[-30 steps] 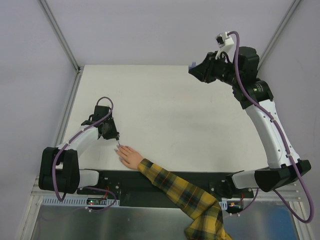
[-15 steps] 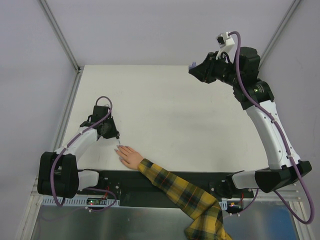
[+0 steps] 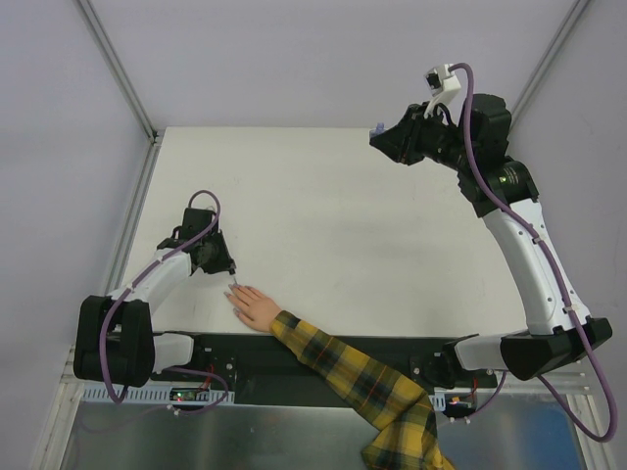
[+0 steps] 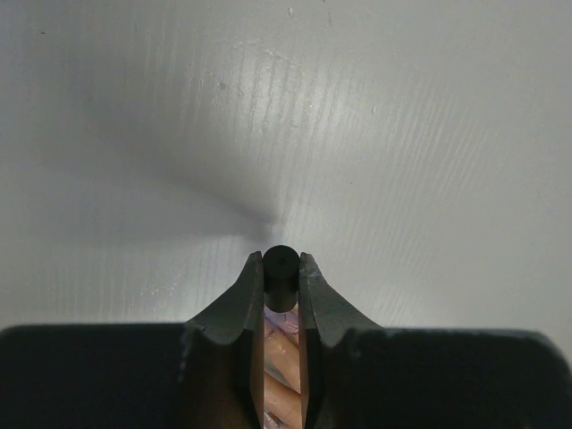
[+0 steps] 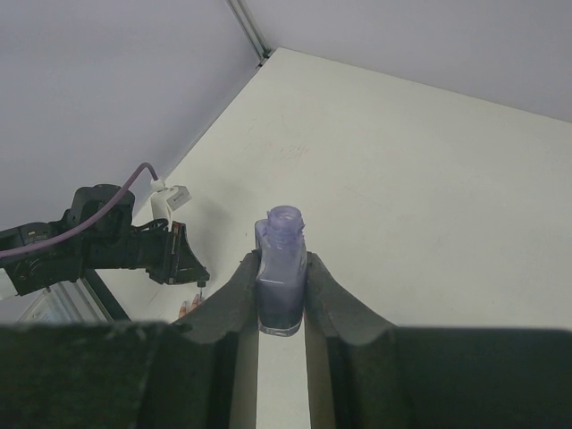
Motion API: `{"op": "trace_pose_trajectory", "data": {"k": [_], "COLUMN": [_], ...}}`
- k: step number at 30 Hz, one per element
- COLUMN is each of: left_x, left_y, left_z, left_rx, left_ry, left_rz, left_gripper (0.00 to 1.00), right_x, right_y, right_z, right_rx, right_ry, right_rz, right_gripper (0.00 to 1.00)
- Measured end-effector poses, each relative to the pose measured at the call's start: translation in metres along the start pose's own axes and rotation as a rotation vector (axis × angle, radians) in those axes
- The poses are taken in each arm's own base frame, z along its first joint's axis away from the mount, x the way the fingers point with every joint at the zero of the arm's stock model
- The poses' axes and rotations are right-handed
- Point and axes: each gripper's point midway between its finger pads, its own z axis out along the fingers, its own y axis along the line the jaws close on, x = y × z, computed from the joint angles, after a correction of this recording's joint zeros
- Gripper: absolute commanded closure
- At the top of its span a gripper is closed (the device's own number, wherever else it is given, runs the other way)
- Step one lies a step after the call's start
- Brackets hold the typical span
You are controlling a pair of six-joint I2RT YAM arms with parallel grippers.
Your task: Paint the nails
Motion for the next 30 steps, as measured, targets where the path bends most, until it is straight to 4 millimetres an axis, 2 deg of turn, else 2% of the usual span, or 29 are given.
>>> {"op": "trace_pose_trajectory", "data": {"k": [8,30], "left_x": [0.0081,0.0069], "left_y": [0.0018,0.0052], "left_z": [0.0069,0.0073], "left_rx": [-0.004,-0.028], "left_ry": [0.046,0.038], "left_rz": [-0.006,-0.036], "left_gripper": [1.00,1.00], "right_x": [-0.0003,-0.0003], "right_y": [0.0002,0.0000], "right_z": [0.0001,0.0002], "right_rx": [0.000,0.000], "right_ry": [-0.001,-0.001], "right_rz": [0.002,0.002], "right_gripper": [1.00,1.00]}}
